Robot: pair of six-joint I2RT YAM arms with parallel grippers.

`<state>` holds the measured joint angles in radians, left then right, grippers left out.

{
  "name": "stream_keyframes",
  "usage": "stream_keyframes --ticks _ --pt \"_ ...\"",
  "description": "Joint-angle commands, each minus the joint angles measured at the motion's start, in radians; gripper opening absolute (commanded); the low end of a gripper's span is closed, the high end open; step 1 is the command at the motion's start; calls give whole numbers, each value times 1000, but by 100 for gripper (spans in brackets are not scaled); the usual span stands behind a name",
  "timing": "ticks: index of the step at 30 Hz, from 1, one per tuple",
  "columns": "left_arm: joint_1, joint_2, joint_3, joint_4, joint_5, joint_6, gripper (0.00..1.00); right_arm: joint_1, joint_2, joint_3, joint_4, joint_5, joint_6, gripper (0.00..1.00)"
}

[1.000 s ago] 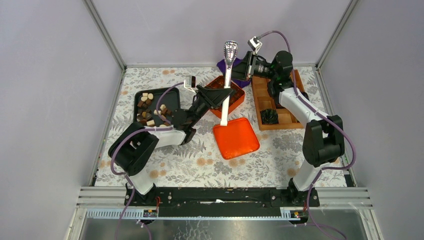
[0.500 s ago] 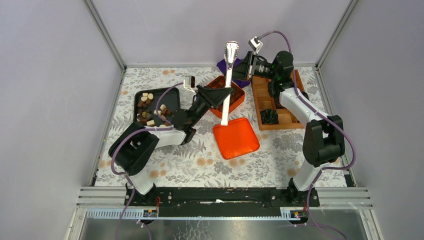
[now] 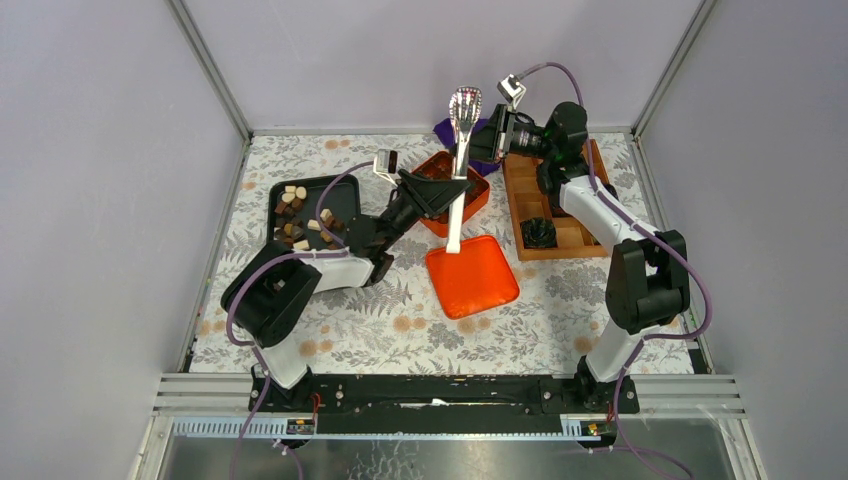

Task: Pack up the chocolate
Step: Pick up the clamp at the center of the board.

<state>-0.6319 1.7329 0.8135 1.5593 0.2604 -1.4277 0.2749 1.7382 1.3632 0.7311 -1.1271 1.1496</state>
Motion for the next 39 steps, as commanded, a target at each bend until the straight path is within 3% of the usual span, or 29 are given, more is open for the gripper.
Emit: stream_keyframes --ticks 1,10,20,27,39 --pt "9 23 6 42 54 24 69 7 -19 23 61 -32 19 9" --pt "9 1 -13 46 50 93 80 6 -17 7 79 -21 43 9" --pt "8 -9 -10 49 39 139 82 6 -19 -14 74 -3 58 9" --pt "8 -23 -23 50 27 174 93 7 -19 -15 64 -2 55 9" --pt "8 -27 -28 45 13 234 88 7 -18 -15 25 1 28 9"
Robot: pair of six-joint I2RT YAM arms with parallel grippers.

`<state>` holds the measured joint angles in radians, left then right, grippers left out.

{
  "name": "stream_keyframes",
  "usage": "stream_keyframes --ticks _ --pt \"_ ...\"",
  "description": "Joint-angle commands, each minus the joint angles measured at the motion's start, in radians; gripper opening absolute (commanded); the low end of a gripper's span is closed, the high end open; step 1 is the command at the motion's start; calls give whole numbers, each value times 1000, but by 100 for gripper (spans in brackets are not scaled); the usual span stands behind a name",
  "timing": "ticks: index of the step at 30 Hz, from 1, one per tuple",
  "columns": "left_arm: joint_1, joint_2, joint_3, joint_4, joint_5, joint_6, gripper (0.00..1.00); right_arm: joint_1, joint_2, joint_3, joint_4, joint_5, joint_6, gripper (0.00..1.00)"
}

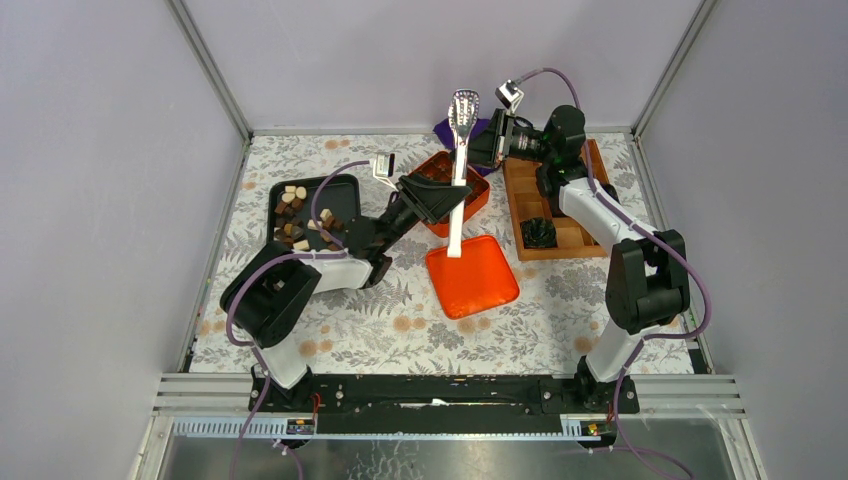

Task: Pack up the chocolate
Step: Pick up the clamp at the center of the board.

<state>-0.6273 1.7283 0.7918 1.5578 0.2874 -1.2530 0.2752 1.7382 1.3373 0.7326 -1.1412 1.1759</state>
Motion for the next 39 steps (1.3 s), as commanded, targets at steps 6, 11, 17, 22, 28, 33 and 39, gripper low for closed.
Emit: stream_keyframes --ticks 6,11,17,22,28,33,39 --pt "2 -16 -5 45 -12 74 90 8 -17 11 13 20 0 9" --pt "0 -12 0 44 -12 86 94 7 -16 11 2 20 -8 9" --pt "-4 -13 8 21 -14 106 96 7 -14 13 -11 20 -18 10" --pt "-8 -24 9 -13 -25 126 89 7 -12 13 -22 20 -27 10" --pt "-3 -28 1 -2 -58 99 74 6 -14 12 -29 17 -37 10" --pt "20 -27 -17 36 -78 43 72 5 -17 8 -24 12 -37 9" --pt "32 -21 -39 28 -86 11 65 5 -20 2 27 8 -6 10"
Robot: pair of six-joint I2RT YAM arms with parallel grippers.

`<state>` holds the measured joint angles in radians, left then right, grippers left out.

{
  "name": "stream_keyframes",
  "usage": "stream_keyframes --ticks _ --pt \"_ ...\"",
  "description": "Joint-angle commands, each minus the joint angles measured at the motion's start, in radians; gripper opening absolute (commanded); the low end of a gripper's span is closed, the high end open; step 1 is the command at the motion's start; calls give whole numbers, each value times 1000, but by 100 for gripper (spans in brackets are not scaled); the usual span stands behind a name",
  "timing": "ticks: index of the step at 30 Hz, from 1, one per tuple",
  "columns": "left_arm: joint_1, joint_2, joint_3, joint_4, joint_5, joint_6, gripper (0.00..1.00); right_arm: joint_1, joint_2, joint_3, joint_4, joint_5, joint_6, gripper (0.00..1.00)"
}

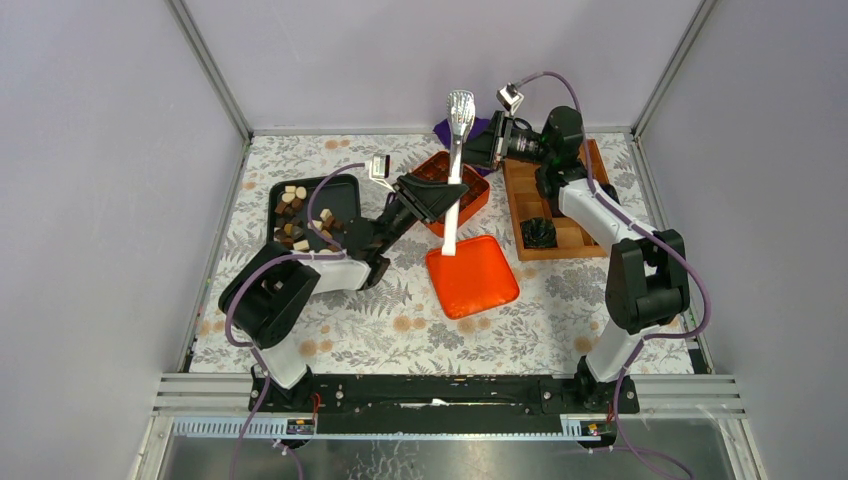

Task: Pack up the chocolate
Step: Pick up the clamp at the center of the board.

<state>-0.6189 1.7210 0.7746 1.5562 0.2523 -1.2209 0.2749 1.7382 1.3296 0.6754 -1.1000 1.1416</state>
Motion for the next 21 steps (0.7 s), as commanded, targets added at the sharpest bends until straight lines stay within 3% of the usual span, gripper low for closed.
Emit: stream_keyframes --ticks 1,12,21 --pt "24 -12 -20 27 -45 -25 65 6 -22 9 82 -34 27 9" --pt "25 -10 -3 0 -27 -29 41 6 -32 19 35 -55 -40 14" --pt "70 -45 -36 -2 -14 -46 42 -24 -54 71 -104 -127 -205 43"
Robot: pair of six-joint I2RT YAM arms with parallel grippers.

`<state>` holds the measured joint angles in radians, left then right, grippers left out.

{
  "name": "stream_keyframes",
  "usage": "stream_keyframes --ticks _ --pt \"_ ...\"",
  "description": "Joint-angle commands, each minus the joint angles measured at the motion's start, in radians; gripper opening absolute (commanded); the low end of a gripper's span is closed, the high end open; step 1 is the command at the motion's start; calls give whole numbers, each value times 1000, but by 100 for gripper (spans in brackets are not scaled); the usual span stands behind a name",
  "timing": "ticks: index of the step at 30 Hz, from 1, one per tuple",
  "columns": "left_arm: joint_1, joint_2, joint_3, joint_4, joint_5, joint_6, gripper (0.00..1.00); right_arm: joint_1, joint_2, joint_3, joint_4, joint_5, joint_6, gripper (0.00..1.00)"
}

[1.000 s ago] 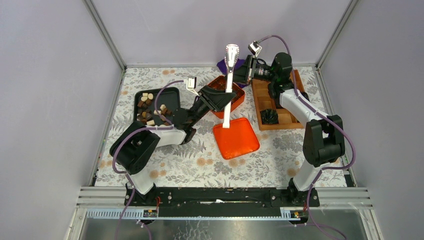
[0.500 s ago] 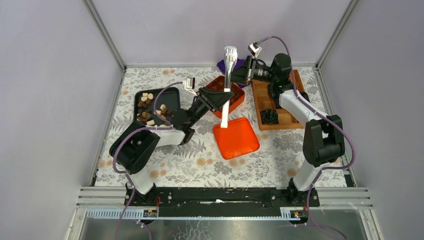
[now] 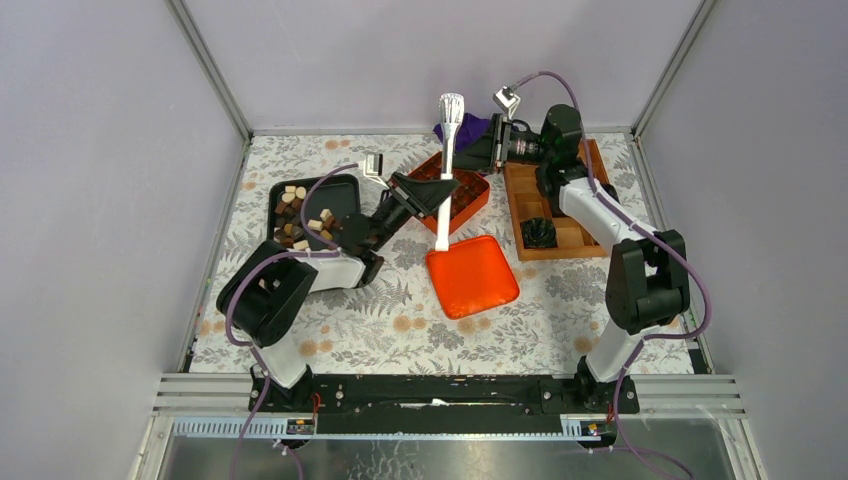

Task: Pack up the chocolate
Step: Pick up the clamp at the center of the board, then pick up the fake chocolate from the plate.

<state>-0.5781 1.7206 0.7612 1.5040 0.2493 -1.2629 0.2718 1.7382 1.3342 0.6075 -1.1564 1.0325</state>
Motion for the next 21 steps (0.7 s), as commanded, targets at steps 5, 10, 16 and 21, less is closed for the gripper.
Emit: stream_keyframes --ticks 5,10,16,21 --pt "81 -83 -47 -6 54 -18 43 -58 -79 92 -200 -112 -241 49" --pt "158 -182 -45 -328 168 46 44 -98 -108 181 -725 -30 -700 50" --pt "264 -281 44 -923 280 223 34 -142 -137 167 -882 49 -897 50" --pt "330 -333 154 -1369 273 439 0 -157 -148 134 -905 65 -940 50"
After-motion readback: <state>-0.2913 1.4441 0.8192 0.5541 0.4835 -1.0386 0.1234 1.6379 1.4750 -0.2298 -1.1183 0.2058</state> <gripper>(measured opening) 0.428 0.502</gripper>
